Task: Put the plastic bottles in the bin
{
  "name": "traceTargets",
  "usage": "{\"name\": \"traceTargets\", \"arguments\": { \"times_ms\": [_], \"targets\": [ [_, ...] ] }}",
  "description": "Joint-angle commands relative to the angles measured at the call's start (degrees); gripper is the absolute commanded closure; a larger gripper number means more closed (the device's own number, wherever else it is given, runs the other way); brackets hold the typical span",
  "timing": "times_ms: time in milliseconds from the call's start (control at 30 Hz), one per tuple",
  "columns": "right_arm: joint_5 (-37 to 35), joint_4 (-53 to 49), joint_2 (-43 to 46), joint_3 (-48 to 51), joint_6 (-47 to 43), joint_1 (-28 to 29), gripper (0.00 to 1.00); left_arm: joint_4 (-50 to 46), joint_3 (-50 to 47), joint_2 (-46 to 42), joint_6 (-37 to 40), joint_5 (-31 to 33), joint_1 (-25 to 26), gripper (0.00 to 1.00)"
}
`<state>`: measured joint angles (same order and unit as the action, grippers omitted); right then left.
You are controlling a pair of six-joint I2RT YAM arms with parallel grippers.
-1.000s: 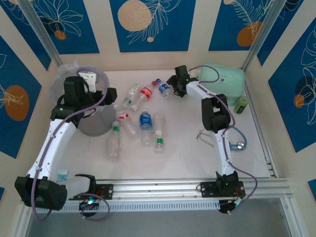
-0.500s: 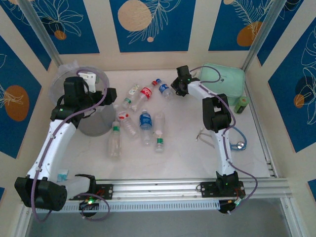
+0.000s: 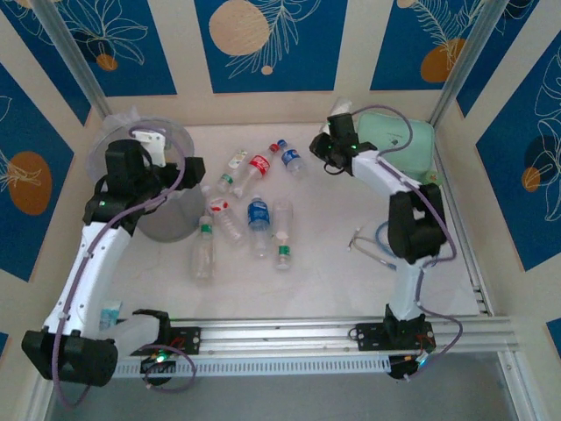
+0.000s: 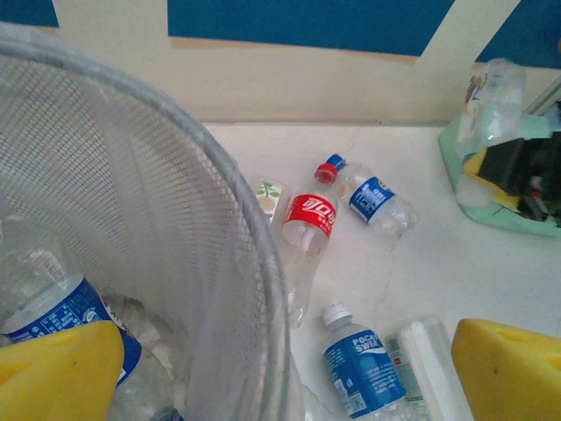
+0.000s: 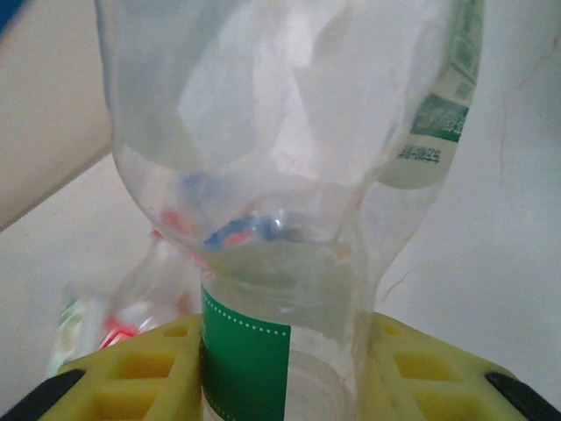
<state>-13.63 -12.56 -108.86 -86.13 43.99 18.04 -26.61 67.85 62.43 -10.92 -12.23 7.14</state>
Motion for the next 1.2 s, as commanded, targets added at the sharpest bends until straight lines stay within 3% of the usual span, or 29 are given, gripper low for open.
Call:
{"name": "traceTargets", "arguments": {
  "times_ms": [0, 100, 333, 500, 667, 767, 900, 1167],
  "targets": [
    [5.4, 4.9, 8.7, 7.8, -9.9, 0.9, 1.00, 0.1, 0.7, -3.0, -2.5, -0.6, -0.3, 0.03],
    [13.5, 10.0, 17.4, 18.0, -16.4, 1.2, 1.00, -1.7, 2.7, -5.2, -3.5, 1.1, 0.4, 0.06],
    [22.8, 3.6, 33.7, 27.9, -24.1, 2.0, 1.00, -6.2, 8.3, -7.6, -5.0, 5.3, 8.8, 0.00],
    [32.7, 6.3, 44.7, 35.7, -26.6, 4.4, 1.00, -1.3, 7.1, -5.9, -12.5, 1.1, 13.7, 0.00],
    [33.1, 6.2, 50.7, 39.8, -30.7, 10.4, 1.00, 0.1, 8.5, -2.1, -15.6, 1.8, 20.9, 0.00],
    [33.1, 4.5, 51.0, 39.6, -31.5, 12.8, 1.00, 4.3, 7.1, -0.6, -19.0, 0.2, 23.3, 0.00],
    [31.9, 4.1, 50.9, 40.2, -31.6, 15.2, 1.00, 8.3, 5.7, 1.2, -20.2, 3.1, 27.5, 0.00],
    [31.5, 5.3, 52.3, 42.6, -30.5, 17.2, 1.00, 14.3, 6.0, 6.6, -23.2, 3.7, 31.0, 0.00]
  ]
}}
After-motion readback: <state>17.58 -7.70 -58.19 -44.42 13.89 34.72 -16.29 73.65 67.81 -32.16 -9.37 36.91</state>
